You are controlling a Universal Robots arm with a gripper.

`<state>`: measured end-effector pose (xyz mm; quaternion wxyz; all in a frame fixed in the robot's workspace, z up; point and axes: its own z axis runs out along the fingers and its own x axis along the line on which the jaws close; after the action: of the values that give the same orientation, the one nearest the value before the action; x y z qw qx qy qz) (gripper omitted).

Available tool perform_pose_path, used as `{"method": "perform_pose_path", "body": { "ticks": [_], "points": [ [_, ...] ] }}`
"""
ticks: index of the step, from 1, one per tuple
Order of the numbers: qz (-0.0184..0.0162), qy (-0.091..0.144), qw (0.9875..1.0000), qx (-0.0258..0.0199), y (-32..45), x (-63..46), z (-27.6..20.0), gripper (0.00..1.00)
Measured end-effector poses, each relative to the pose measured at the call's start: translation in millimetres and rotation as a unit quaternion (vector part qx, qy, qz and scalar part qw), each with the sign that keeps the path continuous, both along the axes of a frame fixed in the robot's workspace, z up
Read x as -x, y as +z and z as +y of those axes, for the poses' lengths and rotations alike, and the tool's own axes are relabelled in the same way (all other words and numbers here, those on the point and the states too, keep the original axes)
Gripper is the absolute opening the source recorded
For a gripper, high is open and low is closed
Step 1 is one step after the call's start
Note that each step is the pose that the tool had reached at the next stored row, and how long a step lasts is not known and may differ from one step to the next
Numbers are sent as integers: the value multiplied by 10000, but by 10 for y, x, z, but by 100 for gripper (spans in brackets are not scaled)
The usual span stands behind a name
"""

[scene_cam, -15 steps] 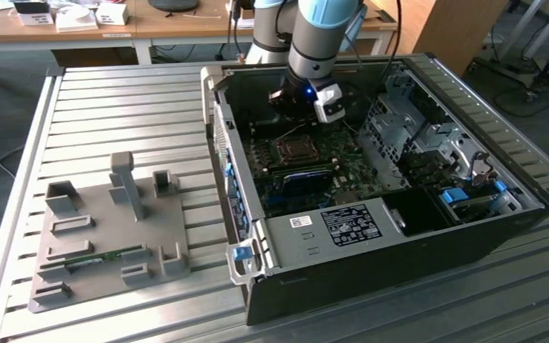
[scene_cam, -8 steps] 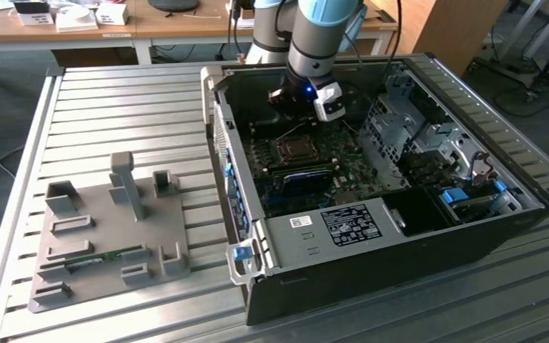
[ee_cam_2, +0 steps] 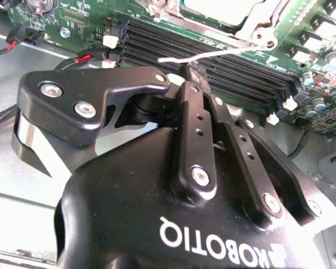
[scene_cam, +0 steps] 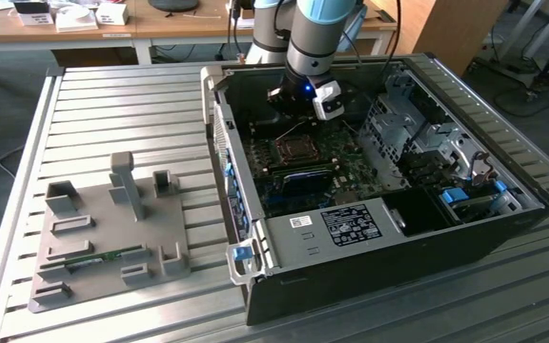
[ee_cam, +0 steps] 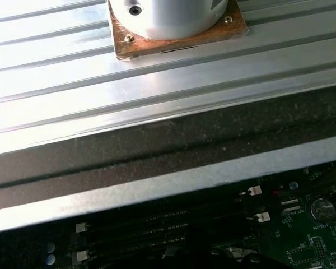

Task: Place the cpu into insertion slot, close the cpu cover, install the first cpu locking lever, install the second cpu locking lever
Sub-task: 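Install the first cpu locking lever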

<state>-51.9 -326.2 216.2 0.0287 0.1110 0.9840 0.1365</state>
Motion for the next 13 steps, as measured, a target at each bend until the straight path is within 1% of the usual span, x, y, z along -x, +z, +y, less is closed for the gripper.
{"method": "perform_pose_path", "body": {
  "ticks": [6,8,9,13],
  "points": [
    [-20,-1,10000,-1,-8,13,0,11],
    [-22,1,10000,-48,-12,20,-1,11],
    [-23,0,10000,-62,-14,23,0,11],
    [-22,0,10000,-64,-7,24,0,11]
  ]
}}
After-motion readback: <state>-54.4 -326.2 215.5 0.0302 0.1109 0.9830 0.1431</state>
